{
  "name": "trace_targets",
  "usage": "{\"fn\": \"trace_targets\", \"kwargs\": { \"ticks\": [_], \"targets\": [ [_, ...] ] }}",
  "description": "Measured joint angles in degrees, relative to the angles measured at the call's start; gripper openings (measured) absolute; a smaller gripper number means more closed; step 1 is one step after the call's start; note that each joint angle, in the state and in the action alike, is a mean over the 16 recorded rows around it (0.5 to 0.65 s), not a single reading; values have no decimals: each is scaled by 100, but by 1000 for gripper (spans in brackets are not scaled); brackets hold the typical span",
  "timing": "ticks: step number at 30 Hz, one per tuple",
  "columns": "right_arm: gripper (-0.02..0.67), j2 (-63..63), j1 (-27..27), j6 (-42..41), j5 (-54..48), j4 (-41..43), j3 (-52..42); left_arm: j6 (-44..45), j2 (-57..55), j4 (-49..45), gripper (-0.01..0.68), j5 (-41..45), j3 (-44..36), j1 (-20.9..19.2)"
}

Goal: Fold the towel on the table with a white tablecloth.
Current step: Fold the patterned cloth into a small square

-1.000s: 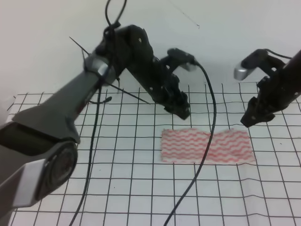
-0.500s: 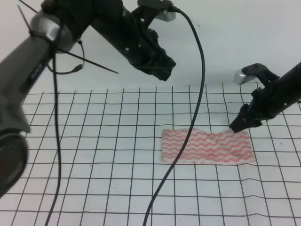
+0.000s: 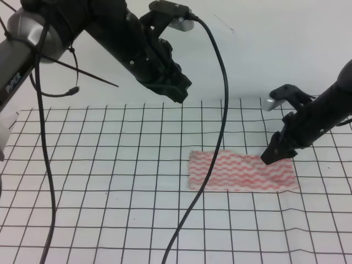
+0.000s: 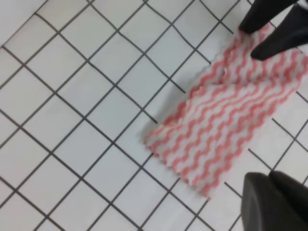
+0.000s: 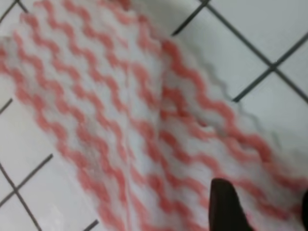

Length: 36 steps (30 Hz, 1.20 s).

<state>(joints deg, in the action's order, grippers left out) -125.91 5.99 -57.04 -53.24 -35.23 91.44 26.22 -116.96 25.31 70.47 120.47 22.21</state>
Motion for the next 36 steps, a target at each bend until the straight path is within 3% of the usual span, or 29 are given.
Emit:
{"fn": "trace_targets", "kwargs": {
  "ticks": [17,36],
  "targets": [
    [20,78,132,39,-60,290,129,-15,2,5,1,0,-4,-2],
    [8,100,131,576,88,907,220,-23,2,5,1,0,-4,-2]
  ]
}}
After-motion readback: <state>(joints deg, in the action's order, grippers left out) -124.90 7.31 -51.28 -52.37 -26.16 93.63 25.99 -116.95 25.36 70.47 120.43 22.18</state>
